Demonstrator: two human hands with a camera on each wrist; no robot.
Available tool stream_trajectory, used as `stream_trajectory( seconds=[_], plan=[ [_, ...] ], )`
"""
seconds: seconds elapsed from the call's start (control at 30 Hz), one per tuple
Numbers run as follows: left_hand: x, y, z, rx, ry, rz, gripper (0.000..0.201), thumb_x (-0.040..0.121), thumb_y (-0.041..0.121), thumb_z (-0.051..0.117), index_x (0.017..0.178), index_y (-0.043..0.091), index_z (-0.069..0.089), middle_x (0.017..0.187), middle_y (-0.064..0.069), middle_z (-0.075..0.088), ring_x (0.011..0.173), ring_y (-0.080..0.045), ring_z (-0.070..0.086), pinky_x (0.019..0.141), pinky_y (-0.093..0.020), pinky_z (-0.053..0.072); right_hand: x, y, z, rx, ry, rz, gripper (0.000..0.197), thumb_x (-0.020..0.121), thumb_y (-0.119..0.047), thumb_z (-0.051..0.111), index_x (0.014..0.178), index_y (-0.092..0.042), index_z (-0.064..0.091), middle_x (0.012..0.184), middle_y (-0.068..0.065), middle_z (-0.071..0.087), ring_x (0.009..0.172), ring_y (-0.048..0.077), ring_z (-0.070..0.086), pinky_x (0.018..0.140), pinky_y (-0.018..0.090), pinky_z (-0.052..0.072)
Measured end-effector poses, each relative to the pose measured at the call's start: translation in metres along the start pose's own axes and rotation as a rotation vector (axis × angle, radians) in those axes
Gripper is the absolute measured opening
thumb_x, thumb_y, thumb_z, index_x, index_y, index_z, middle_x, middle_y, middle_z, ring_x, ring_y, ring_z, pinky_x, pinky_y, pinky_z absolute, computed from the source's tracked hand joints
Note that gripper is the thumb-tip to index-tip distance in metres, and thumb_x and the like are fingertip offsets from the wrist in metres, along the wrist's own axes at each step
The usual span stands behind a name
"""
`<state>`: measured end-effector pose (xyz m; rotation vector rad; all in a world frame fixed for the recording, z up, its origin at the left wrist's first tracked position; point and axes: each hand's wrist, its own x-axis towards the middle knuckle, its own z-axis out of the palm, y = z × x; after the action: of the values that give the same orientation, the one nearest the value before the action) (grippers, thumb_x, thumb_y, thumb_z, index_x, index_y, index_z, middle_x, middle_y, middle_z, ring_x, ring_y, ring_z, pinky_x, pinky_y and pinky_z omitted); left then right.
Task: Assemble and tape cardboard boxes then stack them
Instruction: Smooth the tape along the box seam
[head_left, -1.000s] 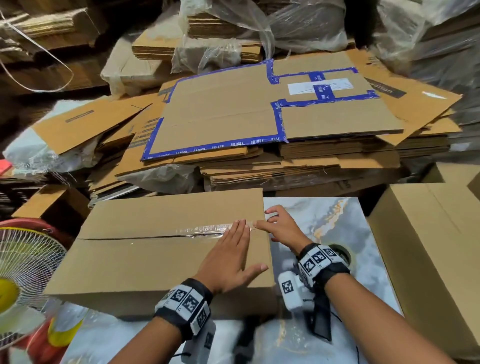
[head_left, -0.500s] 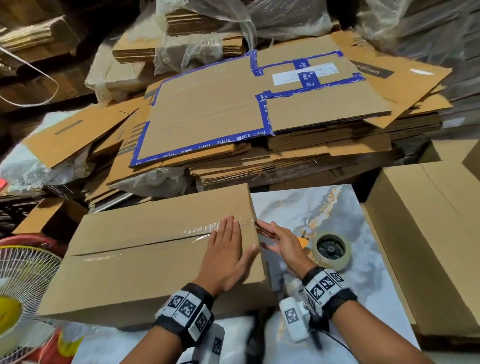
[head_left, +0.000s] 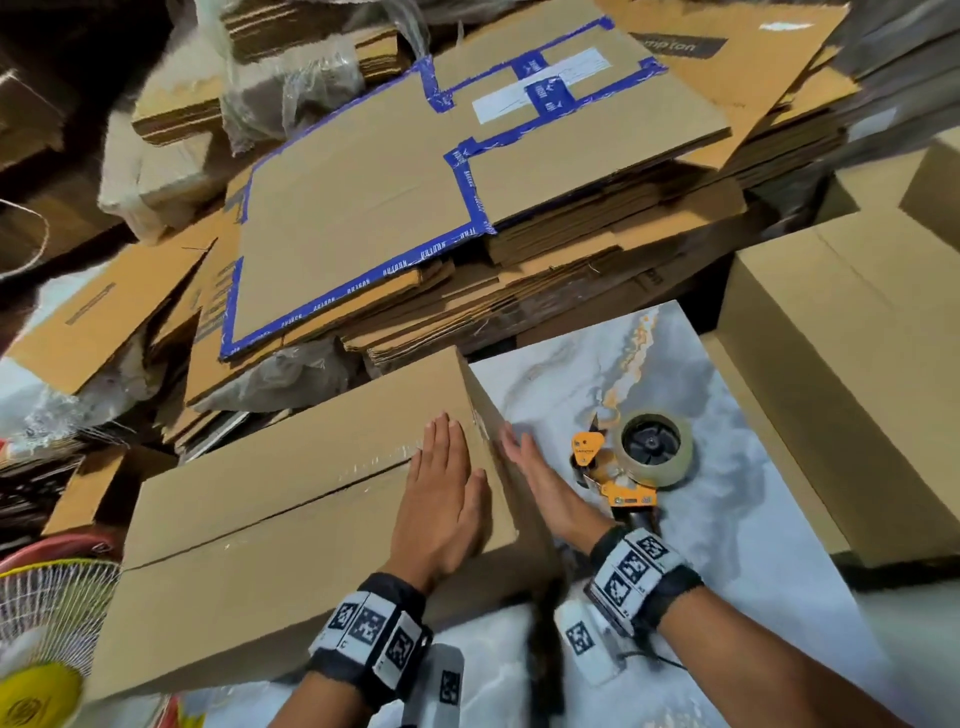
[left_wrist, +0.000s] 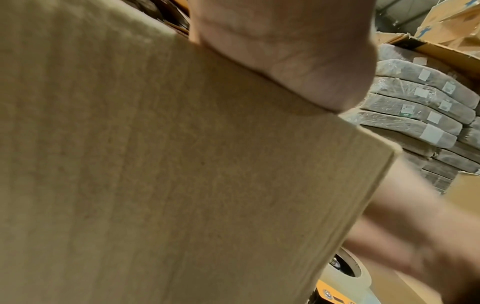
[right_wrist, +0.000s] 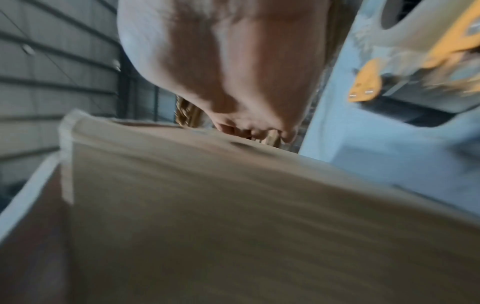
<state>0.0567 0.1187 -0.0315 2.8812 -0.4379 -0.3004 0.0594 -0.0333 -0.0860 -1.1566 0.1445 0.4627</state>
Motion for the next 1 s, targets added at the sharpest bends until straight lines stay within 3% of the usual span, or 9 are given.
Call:
stream_trajectory(
  seconds=[0.13, 0.23, 0.3, 0.37, 0.47, 0.7, 0.83, 0.9, 1.0],
  plan=[
    [0.001, -0.003, 0.001, 0.001, -0.004, 0.012, 0.076, 0.088, 0.062, -0.005, 0.153, 0.023, -0.013, 0.162, 0.004, -0.023, 0.148, -0.005, -0.026, 0.118, -0.019, -0.016, 0.005, -0.015, 0.016, -0.144, -0.021, -0.101, 0.077, 0.096, -0.068, 0.026, 0.16, -0.026, 0.02, 0.162, -0.016, 0.02, 0.143, -0.006, 0.018, 0.12, 0.016, 0.012],
    [0.002, -0.01, 0.001, -0.124, 0.004, 0.043, 0.071, 0.092, 0.062, 0.008, 0.152, 0.026, -0.008, 0.163, 0.007, -0.019, 0.148, 0.001, -0.024, 0.12, -0.019, -0.012, 0.005, -0.013, 0.009, -0.334, -0.038, -0.013, 0.097, 0.083, -0.09, 0.028, 0.159, -0.031, 0.028, 0.164, -0.01, 0.029, 0.15, 0.01, 0.026, 0.125, 0.035, 0.017],
    [0.0, -0.017, -0.004, -0.346, 0.013, 0.063, 0.065, 0.099, 0.052, 0.025, 0.155, 0.027, 0.004, 0.164, 0.013, -0.009, 0.148, 0.009, -0.015, 0.121, -0.015, -0.006, -0.001, -0.021, 0.002, -0.544, 0.063, 0.011, 0.083, 0.095, -0.075, 0.033, 0.158, -0.02, 0.033, 0.161, 0.004, 0.037, 0.147, 0.022, 0.035, 0.12, 0.035, 0.025],
    [-0.004, -0.025, -0.012, -0.467, 0.017, 0.063, 0.063, 0.101, 0.045, 0.031, 0.158, 0.025, 0.013, 0.165, 0.016, -0.001, 0.15, 0.008, -0.006, 0.119, -0.011, -0.003, -0.012, -0.033, 0.004, -0.671, 0.219, -0.086, 0.064, 0.105, -0.049, 0.042, 0.158, -0.014, 0.03, 0.162, 0.007, 0.034, 0.149, 0.023, 0.031, 0.118, 0.033, 0.025],
    [-0.013, -0.044, -0.021, -0.339, 0.007, -0.011, 0.065, 0.106, 0.051, 0.025, 0.161, 0.019, 0.014, 0.164, 0.012, -0.004, 0.153, -0.004, -0.008, 0.122, -0.018, -0.004, -0.034, -0.052, 0.025, -0.727, 0.318, -0.278, 0.053, 0.106, -0.033, 0.048, 0.154, -0.012, 0.038, 0.161, 0.002, 0.037, 0.149, 0.017, 0.032, 0.117, 0.026, 0.024],
    [-0.083, -0.174, -0.047, -0.021, 0.073, -0.241, 0.08, 0.098, 0.056, 0.018, 0.16, 0.006, 0.018, 0.168, -0.01, 0.005, 0.156, -0.025, 0.001, 0.121, -0.025, -0.004, -0.044, -0.035, 0.098, -0.967, 0.17, -0.398, 0.048, 0.103, -0.028, 0.053, 0.149, -0.013, 0.049, 0.162, 0.001, 0.034, 0.151, 0.013, 0.027, 0.118, 0.022, 0.019],
    [-0.125, -0.271, -0.061, 0.028, 0.164, -0.423, 0.09, 0.093, 0.063, 0.013, 0.148, -0.002, 0.041, 0.158, -0.028, 0.029, 0.15, -0.043, 0.02, 0.124, -0.044, 0.013, -0.036, -0.015, 0.157, -1.059, 0.007, -0.421, 0.051, 0.104, -0.034, 0.05, 0.152, -0.017, 0.044, 0.164, -0.006, 0.026, 0.152, 0.009, 0.02, 0.12, 0.021, 0.015],
    [-0.14, -0.315, -0.065, -0.023, 0.203, -0.54, 0.08, 0.099, 0.062, 0.028, 0.146, -0.001, 0.043, 0.157, -0.033, 0.026, 0.148, -0.048, 0.018, 0.123, -0.05, 0.015, -0.029, -0.003, 0.194, -1.1, -0.057, -0.413, 0.052, 0.104, -0.037, 0.048, 0.153, -0.02, 0.043, 0.166, -0.005, 0.023, 0.153, 0.008, 0.017, 0.121, 0.021, 0.014],
    [-0.149, -0.346, -0.079, -0.238, 0.346, -0.628, 0.082, 0.1, 0.042, 0.057, 0.159, 0.002, 0.015, 0.161, -0.029, 0.021, 0.15, -0.044, 0.019, 0.122, -0.05, 0.02, -0.017, 0.019, 0.253, -1.17, -0.14, -0.381, 0.054, 0.105, -0.04, 0.044, 0.155, -0.022, 0.038, 0.168, -0.004, 0.017, 0.154, 0.008, 0.01, 0.123, 0.026, 0.013]
  ],
)
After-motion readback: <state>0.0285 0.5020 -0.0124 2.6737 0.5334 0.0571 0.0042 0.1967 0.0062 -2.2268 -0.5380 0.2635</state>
